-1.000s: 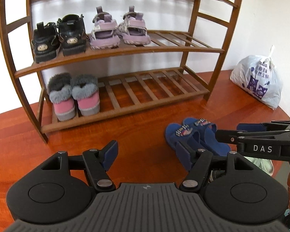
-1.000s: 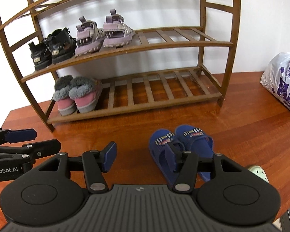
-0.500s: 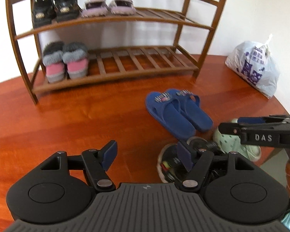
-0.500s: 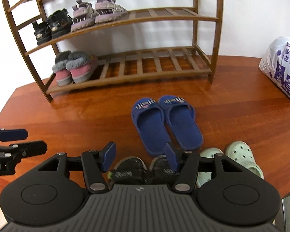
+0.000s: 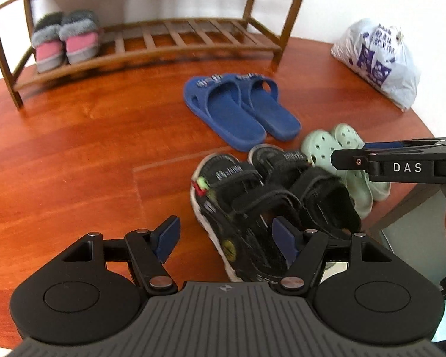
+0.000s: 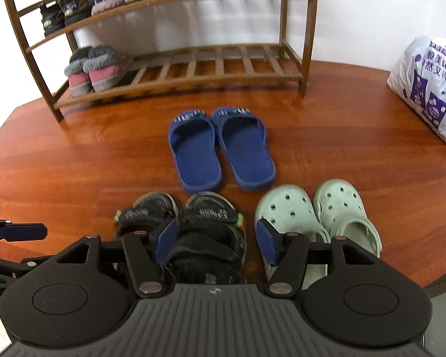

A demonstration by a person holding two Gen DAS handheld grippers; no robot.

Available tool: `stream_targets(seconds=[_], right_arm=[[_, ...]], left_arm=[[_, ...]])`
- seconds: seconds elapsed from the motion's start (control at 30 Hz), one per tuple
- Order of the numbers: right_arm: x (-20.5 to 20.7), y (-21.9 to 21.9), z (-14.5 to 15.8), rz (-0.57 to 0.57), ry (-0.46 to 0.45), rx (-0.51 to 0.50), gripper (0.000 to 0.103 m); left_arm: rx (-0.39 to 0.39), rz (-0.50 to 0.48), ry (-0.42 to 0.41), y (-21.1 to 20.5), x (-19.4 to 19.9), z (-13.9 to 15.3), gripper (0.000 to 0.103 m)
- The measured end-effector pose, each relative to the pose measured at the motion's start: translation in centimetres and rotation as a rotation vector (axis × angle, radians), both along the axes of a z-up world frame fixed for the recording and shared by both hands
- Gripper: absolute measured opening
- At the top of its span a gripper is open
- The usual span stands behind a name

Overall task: Organize scattered shoes
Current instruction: 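Lower both tools toward the black velcro sandals on the floor, then grasp one black sandal with the left tool while the right tool grasps the other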

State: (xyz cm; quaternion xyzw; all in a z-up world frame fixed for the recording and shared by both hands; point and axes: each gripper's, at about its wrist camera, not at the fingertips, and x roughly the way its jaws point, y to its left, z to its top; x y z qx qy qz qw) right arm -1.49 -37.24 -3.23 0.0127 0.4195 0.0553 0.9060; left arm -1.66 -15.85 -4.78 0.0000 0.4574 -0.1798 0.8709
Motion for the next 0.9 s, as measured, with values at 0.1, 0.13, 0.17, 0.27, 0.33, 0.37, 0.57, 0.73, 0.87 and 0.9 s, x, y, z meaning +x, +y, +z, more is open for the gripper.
stream_targets(seconds=[0.1,0.13,0.17,0.27,0.33,0.37,0.57,0.73,0.87,0.9], right_arm=[[-0.4,-0.6,-0.8,0.008,0.013,-0.005,0.066],[-0.6,-0.9,-1.1,0.011,0.018,-0.007,0.067],[-0.7,-1.1,-1.3,0.013,0.022,-0.009,0.067],[-1.2,-1.5,-1.7,0.017,0.027,-0.017,0.069],[-1.6,-1.9,-2.0,0.014,0.031,-0.019,0.07],[-1.8,-2.1,-2.1,0.01,0.033,-0.018,0.07],[-2.7,-3.4,-2.6,-0.012,0.045,-0.006,0.07],[-3.1,-4.1,-3.0,-0.025,0.051,0.001,0.07],[-3.3,-4.7,-3.3,-0.032,0.056,0.007,0.07],[-3.4,-4.7,-3.4,-0.033,0.057,0.008,0.07]], left_arm=[[0.002,0.015,0.016,-0.9,0.0,-1.1,0.071],[-0.002,0.021,0.025,-1.1,0.0,-1.5,0.071],[-0.011,0.029,0.038,-1.3,0.1,-1.7,0.071],[-0.036,0.06,0.065,-1.9,0.3,-2.2,0.075],[-0.049,0.091,0.068,-2.1,0.4,-2.3,0.081],[-0.057,0.105,0.068,-2.2,0.5,-2.3,0.082],[-0.043,0.135,0.109,-3.6,1.2,-3.3,0.086],[-0.021,0.136,0.143,-4.4,1.7,-4.5,0.087],[-0.01,0.14,0.157,-4.7,2.0,-5.3,0.089],[-0.007,0.141,0.157,-4.7,2.1,-5.4,0.09]])
